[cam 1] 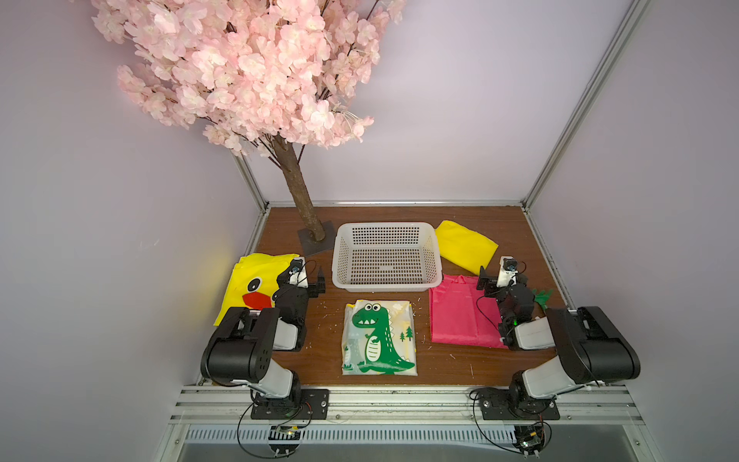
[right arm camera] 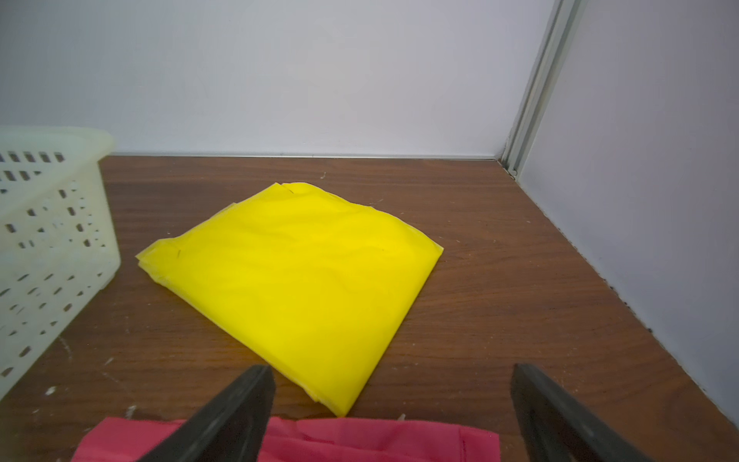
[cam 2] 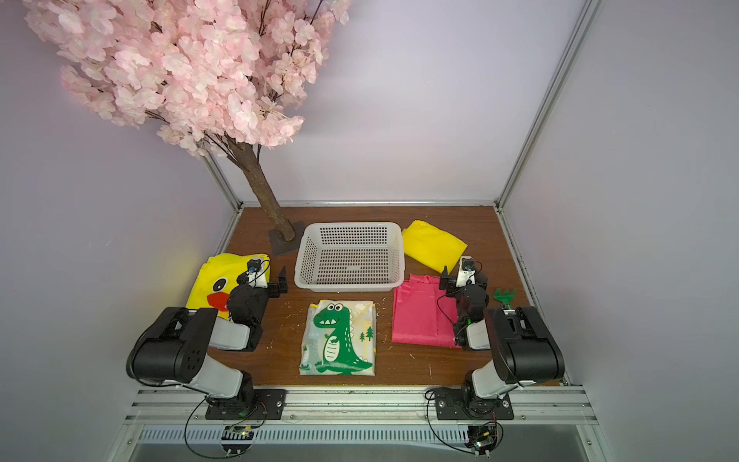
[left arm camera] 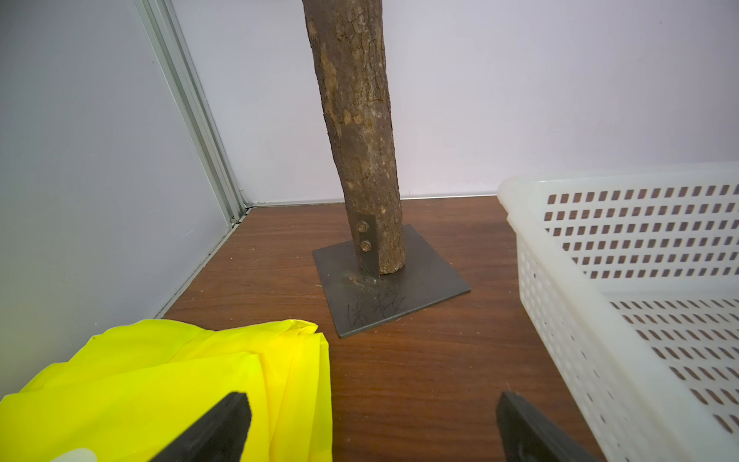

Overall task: Put the folded raincoat in the basket
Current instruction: Pick up the raincoat from the center of the board.

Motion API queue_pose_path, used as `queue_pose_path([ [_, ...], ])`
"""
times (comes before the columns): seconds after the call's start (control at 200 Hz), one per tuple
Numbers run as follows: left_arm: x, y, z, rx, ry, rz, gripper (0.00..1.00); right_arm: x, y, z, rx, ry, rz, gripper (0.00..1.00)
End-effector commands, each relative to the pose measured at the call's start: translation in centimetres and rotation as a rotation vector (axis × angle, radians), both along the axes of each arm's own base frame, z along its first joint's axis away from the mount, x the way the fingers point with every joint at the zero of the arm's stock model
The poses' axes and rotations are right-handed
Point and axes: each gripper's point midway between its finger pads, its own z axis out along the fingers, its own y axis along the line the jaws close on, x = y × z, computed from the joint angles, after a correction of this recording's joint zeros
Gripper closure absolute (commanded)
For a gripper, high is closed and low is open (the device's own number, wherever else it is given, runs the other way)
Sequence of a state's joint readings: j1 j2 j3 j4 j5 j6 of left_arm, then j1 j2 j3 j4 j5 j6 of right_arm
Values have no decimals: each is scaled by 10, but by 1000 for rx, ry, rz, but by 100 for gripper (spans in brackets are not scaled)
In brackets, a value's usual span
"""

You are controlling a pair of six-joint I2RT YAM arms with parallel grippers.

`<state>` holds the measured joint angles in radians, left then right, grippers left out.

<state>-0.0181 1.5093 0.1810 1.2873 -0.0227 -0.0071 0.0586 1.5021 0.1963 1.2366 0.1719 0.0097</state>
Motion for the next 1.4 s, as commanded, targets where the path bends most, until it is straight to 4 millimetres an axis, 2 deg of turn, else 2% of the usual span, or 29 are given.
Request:
queue_pose_path([
  [0.0,4,7,22,1,-39,31,0,7,-15,37,24,-67,-90,0],
  [0.06,4,10,29,-1,-43,45,0,7,-18,47,30,-73,-114,0],
  [0.11,2,8,35,4,-50,42,0,5,-30,56,70,-78,-191,1],
  [0.225,1,10,61,-31,-93,59,0,0,-54,72,223,-80,-369,0],
  [0.275,3,10,69,-58,-86,60,0,-2,-57,81,302,-93,-394,0],
  [0.43,9,5,97,-152,-3,46,0,-3,-31,111,442,-110,-230,1],
  [0.48,9,-4,105,-167,37,1,0,-4,-21,119,468,-103,-172,1],
  [0.565,5,-10,117,-219,83,-24,0,-7,-5,121,520,-44,-101,1],
  [0.651,-3,-19,127,-290,108,-62,0,-13,15,119,581,27,-7,7],
  [0.756,-19,-19,135,-420,142,-32,0,-27,44,112,652,131,122,11],
  [0.826,-31,-30,134,-496,194,-66,0,-39,63,105,689,210,198,11],
  [0.901,-42,-51,128,-574,268,-119,0,-55,84,97,705,290,276,12],
  [1.026,-67,-77,108,-712,386,-174,0,-84,114,84,718,410,374,11],
  [1.161,-95,-86,85,-783,504,-177,0,-111,148,72,753,513,459,12],
  [1.261,-115,-91,64,-814,610,-168,0,-133,182,60,778,610,535,12],
  [1.396,-137,-102,37,-880,717,-176,1,-158,220,46,728,709,595,12],
])
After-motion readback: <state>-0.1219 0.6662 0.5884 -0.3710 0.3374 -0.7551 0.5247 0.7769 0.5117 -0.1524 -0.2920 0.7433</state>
